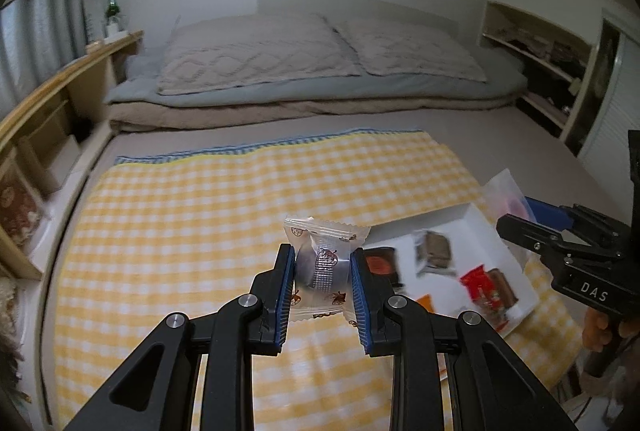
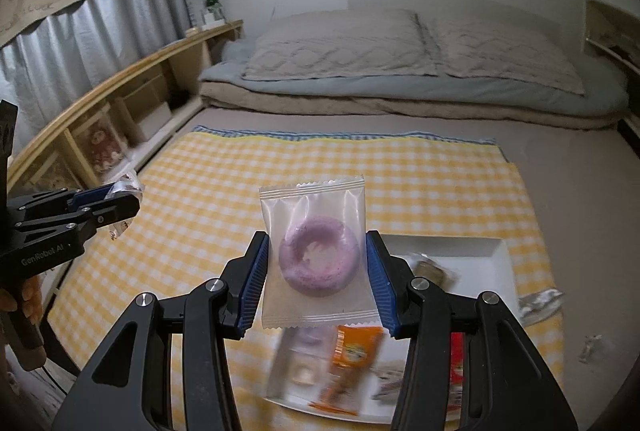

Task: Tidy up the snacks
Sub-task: 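Lift and carry both candies over the white tray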

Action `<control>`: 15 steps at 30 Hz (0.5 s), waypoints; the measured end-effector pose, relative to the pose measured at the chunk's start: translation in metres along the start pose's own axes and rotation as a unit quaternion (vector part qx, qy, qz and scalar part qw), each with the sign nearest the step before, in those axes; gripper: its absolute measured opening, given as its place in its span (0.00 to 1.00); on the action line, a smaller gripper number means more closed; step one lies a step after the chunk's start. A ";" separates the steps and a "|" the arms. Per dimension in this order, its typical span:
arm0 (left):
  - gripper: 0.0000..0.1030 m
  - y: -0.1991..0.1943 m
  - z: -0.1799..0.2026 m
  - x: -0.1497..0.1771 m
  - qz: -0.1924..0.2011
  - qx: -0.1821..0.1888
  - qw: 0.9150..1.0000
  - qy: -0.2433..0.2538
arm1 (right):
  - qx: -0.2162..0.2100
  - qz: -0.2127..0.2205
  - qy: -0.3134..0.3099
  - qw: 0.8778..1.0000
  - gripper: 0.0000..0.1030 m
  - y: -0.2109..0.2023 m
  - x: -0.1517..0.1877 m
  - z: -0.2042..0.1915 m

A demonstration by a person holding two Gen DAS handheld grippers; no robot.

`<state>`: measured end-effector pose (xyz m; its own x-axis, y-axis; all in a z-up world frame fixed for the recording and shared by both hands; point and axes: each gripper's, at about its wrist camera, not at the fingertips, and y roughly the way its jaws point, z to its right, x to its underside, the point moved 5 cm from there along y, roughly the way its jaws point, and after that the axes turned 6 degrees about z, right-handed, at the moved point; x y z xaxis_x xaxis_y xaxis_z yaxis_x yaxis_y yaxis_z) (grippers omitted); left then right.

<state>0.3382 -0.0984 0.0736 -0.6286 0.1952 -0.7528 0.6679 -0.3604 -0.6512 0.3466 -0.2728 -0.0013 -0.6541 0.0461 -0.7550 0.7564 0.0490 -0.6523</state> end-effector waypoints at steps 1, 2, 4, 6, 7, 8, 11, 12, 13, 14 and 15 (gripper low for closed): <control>0.26 0.006 0.006 0.000 -0.002 0.004 1.000 0.001 | 0.003 -0.001 0.000 1.000 0.48 -0.001 0.001 0.007; 0.26 0.014 0.015 -0.001 -0.004 0.009 1.000 0.002 | 0.006 -0.002 0.001 1.000 0.48 -0.002 0.003 0.013; 0.26 0.030 0.030 -0.003 -0.009 0.020 1.000 0.003 | 0.011 -0.004 0.003 1.000 0.48 -0.005 0.006 0.030; 0.26 0.047 0.044 -0.006 -0.014 0.028 0.999 0.004 | 0.017 -0.006 0.005 1.000 0.48 -0.008 0.009 0.045; 0.26 0.058 0.054 -0.007 -0.016 0.035 0.999 0.007 | 0.021 -0.007 0.005 1.000 0.48 -0.008 0.010 0.052; 0.26 0.067 0.060 -0.008 -0.018 0.039 0.999 0.008 | 0.024 -0.008 0.006 1.000 0.48 -0.010 0.012 0.061; 0.26 0.098 0.085 -0.009 -0.028 0.057 0.998 0.008 | 0.035 -0.015 0.010 0.999 0.48 -0.009 0.018 0.086; 0.26 0.110 0.093 -0.010 -0.031 0.064 0.997 0.006 | 0.039 -0.019 0.012 0.999 0.48 -0.008 0.021 0.096; 0.26 0.124 0.102 -0.010 -0.036 0.071 0.997 0.005 | 0.040 -0.021 0.014 0.999 0.48 -0.007 0.023 0.102; 0.26 0.134 0.110 -0.010 -0.039 0.076 0.996 0.004 | 0.042 -0.023 0.015 0.999 0.48 -0.006 0.024 0.109; 0.26 0.150 0.119 -0.009 -0.043 0.089 0.995 0.001 | 0.045 -0.025 0.018 0.999 0.48 -0.005 0.027 0.119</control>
<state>0.3969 -0.2634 -0.0059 -0.6799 0.2346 -0.6947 0.5301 -0.4973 -0.6868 0.3261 -0.3900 -0.0269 -0.6895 0.0812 -0.7197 0.7195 -0.0375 -0.6935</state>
